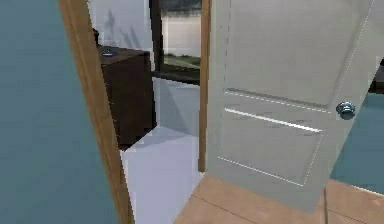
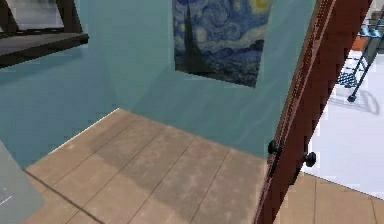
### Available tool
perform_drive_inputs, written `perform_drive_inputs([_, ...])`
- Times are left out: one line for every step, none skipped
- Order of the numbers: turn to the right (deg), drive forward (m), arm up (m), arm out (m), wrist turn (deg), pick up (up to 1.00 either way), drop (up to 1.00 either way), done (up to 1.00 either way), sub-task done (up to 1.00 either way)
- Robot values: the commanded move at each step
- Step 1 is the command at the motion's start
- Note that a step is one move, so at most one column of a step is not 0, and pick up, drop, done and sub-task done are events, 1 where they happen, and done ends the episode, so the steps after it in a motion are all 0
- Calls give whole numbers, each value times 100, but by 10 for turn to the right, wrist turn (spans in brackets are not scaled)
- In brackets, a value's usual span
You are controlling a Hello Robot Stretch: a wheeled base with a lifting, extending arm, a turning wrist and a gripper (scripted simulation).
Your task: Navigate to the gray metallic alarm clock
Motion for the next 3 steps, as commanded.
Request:
perform_drive_inputs([120,0,0,0,0,0,0,0,0])
perform_drive_inputs([0,80,0,0,0,0,0,0,0])
perform_drive_inputs([-150,0,0,0,0,0,0,0,0])
